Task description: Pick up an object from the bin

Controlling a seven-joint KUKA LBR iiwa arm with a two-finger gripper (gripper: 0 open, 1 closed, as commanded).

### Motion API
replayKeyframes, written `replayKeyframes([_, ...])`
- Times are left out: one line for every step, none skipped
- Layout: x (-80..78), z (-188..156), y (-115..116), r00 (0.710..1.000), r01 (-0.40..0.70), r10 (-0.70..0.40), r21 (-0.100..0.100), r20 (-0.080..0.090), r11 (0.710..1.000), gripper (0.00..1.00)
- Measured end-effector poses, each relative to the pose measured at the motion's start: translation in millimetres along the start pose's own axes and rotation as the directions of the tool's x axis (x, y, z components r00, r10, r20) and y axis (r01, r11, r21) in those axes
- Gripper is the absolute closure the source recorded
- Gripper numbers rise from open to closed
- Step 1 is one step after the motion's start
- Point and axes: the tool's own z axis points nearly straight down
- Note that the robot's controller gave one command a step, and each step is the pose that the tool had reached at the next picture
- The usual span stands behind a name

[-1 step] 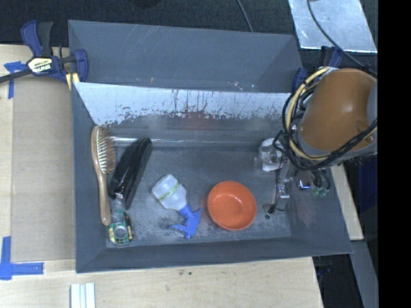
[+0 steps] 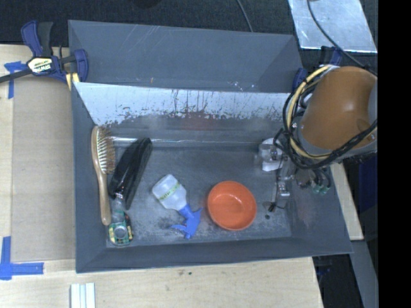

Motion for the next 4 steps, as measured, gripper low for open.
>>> replayKeyframes([32.6, 98, 39, 0.973, -0.231, 0.231, -0.001, -0.003, 0.973, 0.0])
replayKeyframes([31.5, 52, 44, 0.714, -0.7, 0.7, -0.005, 0.007, 0.714, 0.0])
replayKeyframes([32.8, 88, 40, 0.968, -0.25, 0.25, 0.0, -0.002, 0.968, 0.0])
replayKeyframes([42.4, 96, 32, 0.925, -0.379, 0.379, -0.003, 0.011, 0.926, 0.0])
